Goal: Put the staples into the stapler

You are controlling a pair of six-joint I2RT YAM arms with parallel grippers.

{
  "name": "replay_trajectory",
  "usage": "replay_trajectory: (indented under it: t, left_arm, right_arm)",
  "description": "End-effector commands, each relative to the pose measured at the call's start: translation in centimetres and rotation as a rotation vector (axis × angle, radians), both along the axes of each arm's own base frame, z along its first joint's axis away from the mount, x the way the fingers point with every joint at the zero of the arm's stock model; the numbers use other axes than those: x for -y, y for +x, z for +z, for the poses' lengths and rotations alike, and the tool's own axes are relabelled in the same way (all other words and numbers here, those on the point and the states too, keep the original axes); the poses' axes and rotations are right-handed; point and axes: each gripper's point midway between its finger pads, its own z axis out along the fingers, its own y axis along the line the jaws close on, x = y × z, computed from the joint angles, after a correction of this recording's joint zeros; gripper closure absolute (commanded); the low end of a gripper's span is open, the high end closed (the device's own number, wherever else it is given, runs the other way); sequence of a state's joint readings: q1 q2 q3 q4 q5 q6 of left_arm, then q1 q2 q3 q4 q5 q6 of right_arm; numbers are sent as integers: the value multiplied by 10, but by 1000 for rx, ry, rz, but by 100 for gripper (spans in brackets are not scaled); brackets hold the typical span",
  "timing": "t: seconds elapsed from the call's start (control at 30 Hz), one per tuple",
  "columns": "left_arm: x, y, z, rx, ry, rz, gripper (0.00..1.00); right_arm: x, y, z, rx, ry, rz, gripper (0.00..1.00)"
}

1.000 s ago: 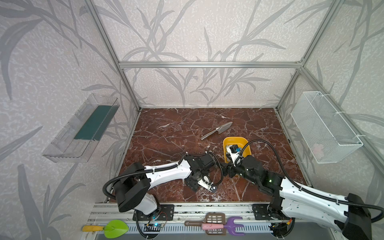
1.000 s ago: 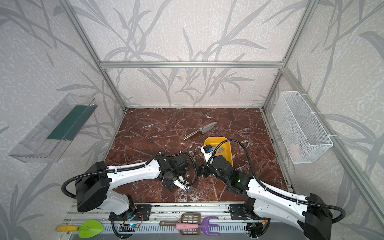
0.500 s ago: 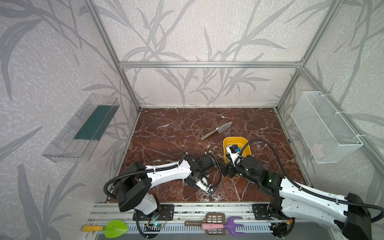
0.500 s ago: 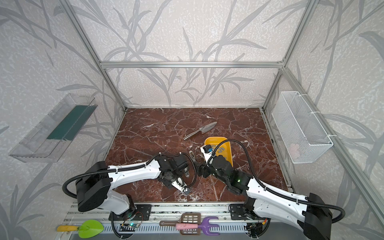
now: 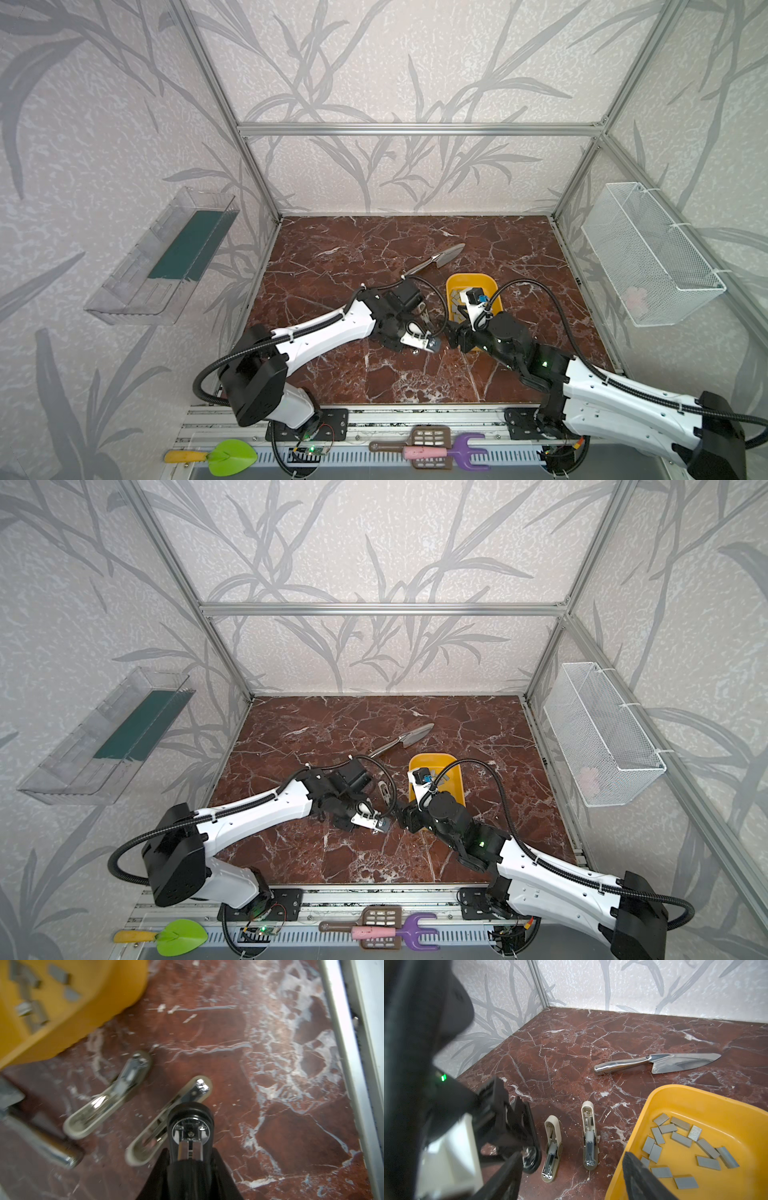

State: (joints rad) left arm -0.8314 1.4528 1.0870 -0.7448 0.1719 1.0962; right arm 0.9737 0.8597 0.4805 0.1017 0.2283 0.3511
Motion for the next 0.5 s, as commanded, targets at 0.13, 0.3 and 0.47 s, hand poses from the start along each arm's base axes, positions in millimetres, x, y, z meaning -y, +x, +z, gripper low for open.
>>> replay_trajectory:
  t: [0.13,0.3,0.47]
  left_arm:
    - [-28,45,83,247,-76,244,100]
    - [1,67,160,225,-313,469,94]
    - [22,82,181,108,-351,713,100]
  right_arm:
    - [8,3,4,27,24,-44,24]
    - [17,7,2,29,21,-100,23]
    - [37,14,5,48,22,-200,22]
